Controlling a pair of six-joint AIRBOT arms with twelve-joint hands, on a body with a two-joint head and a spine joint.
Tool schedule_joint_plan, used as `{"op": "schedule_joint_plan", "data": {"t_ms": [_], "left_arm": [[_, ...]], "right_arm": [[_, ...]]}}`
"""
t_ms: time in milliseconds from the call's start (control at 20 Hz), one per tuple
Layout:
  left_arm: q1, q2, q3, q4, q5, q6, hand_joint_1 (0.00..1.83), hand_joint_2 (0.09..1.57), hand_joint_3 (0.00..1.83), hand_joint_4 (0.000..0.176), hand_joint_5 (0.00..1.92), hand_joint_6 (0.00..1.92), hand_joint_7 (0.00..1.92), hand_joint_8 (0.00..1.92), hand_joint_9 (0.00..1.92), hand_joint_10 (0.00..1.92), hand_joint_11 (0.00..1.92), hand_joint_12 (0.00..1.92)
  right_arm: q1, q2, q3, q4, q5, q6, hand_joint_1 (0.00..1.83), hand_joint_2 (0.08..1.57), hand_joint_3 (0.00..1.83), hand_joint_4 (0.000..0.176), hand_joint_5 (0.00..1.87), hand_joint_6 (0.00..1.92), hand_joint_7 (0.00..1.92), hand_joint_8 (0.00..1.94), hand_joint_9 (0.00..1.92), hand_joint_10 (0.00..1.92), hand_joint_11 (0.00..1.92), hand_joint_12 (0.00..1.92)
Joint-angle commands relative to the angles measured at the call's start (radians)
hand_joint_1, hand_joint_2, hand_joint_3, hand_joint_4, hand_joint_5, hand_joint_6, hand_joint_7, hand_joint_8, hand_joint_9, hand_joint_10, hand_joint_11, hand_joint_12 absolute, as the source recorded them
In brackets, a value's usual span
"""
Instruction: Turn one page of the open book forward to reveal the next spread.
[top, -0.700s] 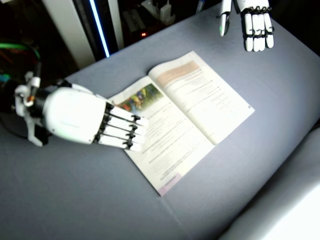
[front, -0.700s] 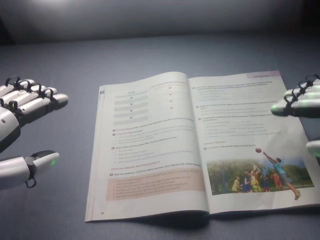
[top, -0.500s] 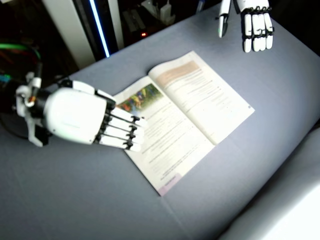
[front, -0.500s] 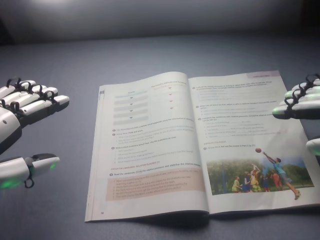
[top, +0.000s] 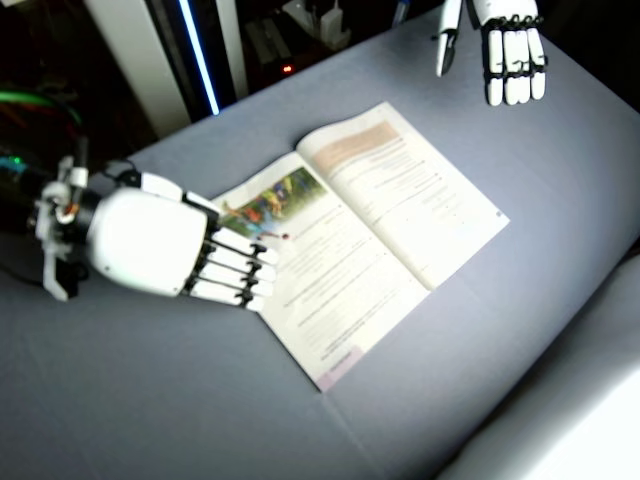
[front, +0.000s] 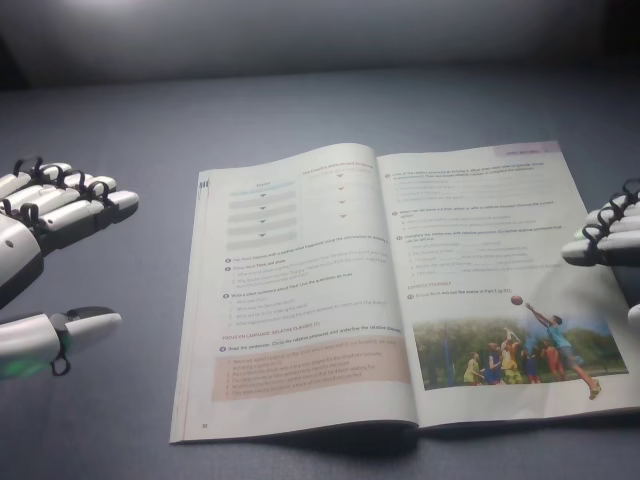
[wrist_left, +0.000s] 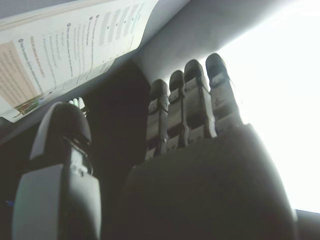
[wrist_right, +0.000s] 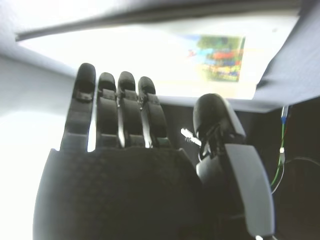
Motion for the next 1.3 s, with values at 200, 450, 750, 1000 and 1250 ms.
{"op": "schedule_joint_plan", "data": {"t_ms": [200,450,750,1000,1250], "left_arm": [[-0.013,-0.001,0.005,-0.003,-0.118,-0.004,0.49,1.29,0.00,0.000,0.20,0.00,0.12,0.00,0.08,0.00,0.00,0.15],[-0.014,-0.002,0.007,-0.003,-0.121,-0.005,0.53,1.29,0.00,0.000,0.21,0.00,0.11,0.00,0.08,0.00,0.00,0.18],[-0.014,-0.001,0.007,-0.003,-0.127,-0.007,0.48,1.29,0.00,0.000,0.21,0.00,0.11,0.00,0.08,0.00,0.00,0.17],[-0.020,0.005,0.011,-0.013,-0.153,-0.007,0.02,1.38,0.01,0.000,0.23,0.00,0.12,0.00,0.06,0.00,0.00,0.02],[-0.027,0.015,0.021,-0.032,-0.184,-0.007,0.00,1.31,0.00,0.000,0.24,0.00,0.13,0.00,0.08,0.01,0.03,0.01]], "right_arm": [[0.016,-0.047,0.027,-0.028,0.038,0.036,0.00,1.44,0.00,0.000,0.24,0.01,0.20,0.01,0.15,0.01,0.07,0.17],[0.061,-0.099,0.035,-0.052,0.045,0.037,0.02,1.44,0.00,0.000,0.25,0.00,0.21,0.00,0.17,0.00,0.15,0.11],[0.140,-0.185,0.055,-0.066,0.107,0.037,0.00,1.40,0.00,0.000,0.19,0.00,0.17,0.00,0.10,0.00,0.09,0.06],[0.171,-0.289,0.085,-0.035,0.167,0.037,0.00,1.42,0.00,0.000,0.19,0.00,0.18,0.01,0.13,0.01,0.10,0.06],[0.229,-0.404,0.089,-0.119,0.205,0.050,0.03,1.43,0.00,0.000,0.21,0.01,0.19,0.01,0.17,0.01,0.14,0.05]]}}
